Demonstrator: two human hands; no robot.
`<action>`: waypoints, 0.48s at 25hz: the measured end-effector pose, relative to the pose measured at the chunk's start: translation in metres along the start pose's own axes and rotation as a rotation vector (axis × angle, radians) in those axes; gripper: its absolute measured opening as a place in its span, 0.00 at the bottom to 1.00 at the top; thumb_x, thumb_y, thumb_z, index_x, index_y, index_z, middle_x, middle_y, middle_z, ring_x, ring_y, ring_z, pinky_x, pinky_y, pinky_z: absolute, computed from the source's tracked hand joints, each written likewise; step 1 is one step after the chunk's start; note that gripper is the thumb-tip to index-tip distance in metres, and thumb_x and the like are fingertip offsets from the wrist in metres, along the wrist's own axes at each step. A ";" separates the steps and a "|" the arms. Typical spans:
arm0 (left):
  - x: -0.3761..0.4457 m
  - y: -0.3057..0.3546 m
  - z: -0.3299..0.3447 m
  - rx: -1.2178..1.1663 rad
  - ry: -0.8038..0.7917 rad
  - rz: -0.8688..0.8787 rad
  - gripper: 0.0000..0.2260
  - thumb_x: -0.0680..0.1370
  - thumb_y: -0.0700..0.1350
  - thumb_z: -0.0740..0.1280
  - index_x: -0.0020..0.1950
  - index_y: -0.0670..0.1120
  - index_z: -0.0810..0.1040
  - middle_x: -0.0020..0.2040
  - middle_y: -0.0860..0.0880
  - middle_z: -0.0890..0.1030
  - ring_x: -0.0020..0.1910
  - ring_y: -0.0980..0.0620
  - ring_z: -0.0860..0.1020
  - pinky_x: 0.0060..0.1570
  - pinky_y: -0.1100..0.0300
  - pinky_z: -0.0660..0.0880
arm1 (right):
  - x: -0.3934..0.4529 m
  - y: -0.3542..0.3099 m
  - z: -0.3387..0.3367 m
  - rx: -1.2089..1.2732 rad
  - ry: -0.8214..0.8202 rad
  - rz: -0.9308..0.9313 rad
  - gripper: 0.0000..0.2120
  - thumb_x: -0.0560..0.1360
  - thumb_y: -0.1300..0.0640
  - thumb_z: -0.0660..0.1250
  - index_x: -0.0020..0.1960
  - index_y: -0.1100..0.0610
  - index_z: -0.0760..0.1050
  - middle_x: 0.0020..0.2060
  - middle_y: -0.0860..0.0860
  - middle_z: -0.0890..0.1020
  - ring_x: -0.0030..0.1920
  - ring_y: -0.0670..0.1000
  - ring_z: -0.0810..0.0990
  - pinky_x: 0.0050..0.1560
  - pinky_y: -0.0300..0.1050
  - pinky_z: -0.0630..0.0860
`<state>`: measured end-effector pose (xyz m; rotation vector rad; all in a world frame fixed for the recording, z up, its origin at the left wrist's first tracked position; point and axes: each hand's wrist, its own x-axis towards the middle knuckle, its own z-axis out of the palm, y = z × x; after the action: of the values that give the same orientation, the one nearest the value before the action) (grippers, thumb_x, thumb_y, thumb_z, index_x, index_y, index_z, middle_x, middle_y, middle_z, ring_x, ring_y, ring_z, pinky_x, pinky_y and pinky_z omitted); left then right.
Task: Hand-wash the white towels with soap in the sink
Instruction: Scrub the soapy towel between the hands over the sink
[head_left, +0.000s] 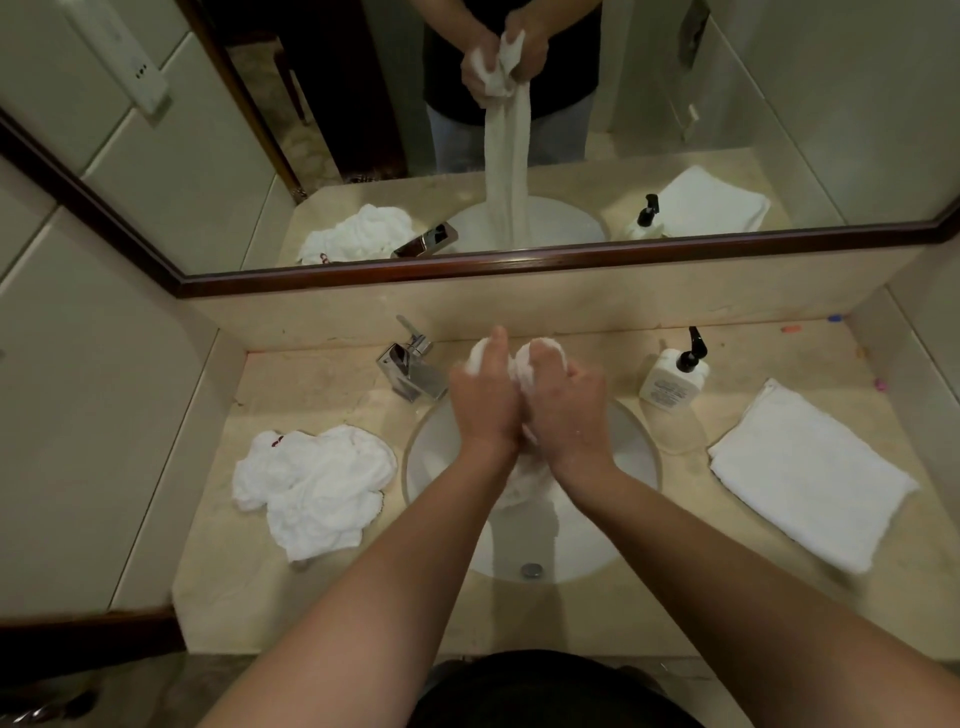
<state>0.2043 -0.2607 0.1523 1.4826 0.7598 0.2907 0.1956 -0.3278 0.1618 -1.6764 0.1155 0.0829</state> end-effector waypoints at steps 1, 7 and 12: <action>-0.001 0.000 -0.001 -0.033 0.004 0.014 0.12 0.83 0.50 0.64 0.44 0.44 0.78 0.33 0.53 0.74 0.36 0.52 0.76 0.35 0.64 0.72 | 0.004 -0.002 -0.004 0.013 0.037 0.034 0.24 0.81 0.52 0.61 0.26 0.53 0.67 0.20 0.46 0.67 0.23 0.46 0.64 0.27 0.43 0.63; -0.010 0.000 0.004 -0.155 -0.077 -0.097 0.26 0.73 0.64 0.68 0.53 0.41 0.77 0.46 0.46 0.81 0.45 0.51 0.81 0.46 0.55 0.78 | 0.004 -0.007 -0.008 0.028 0.127 0.068 0.24 0.80 0.43 0.63 0.30 0.57 0.72 0.25 0.52 0.74 0.26 0.49 0.71 0.30 0.44 0.69; -0.018 0.003 0.003 -0.161 -0.119 -0.046 0.19 0.82 0.54 0.63 0.49 0.39 0.81 0.41 0.46 0.83 0.41 0.53 0.82 0.37 0.63 0.76 | 0.017 -0.005 -0.002 -0.073 0.059 -0.098 0.23 0.82 0.51 0.62 0.34 0.63 0.77 0.25 0.55 0.77 0.25 0.52 0.76 0.29 0.48 0.71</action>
<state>0.1939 -0.2735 0.1602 1.3166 0.6590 0.2210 0.2129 -0.3295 0.1646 -1.7547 0.0749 -0.0371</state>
